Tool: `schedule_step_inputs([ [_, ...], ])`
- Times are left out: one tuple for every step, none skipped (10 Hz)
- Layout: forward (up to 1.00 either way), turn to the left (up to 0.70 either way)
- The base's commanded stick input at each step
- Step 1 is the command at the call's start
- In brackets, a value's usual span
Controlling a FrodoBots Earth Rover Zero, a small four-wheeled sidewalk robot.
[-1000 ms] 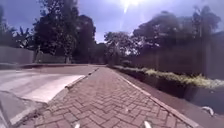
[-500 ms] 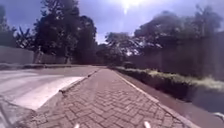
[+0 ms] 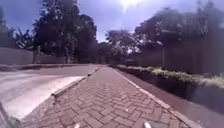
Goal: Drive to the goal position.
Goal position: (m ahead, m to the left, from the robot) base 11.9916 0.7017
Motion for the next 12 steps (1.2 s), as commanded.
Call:
schedule_step_inputs([
  [0.7, 0.0],
  [0.7, 0.0],
  [0.7, 0.0],
  [0.7, 0.0],
  [0.7, 0.0],
  [0.7, 0.0],
  [0.7, 0.0],
  [0.7, 0.0],
  [0.7, 0.0],
  [0.7, 0.0],
  [0.7, 0.0],
  [0.7, 0.0],
])
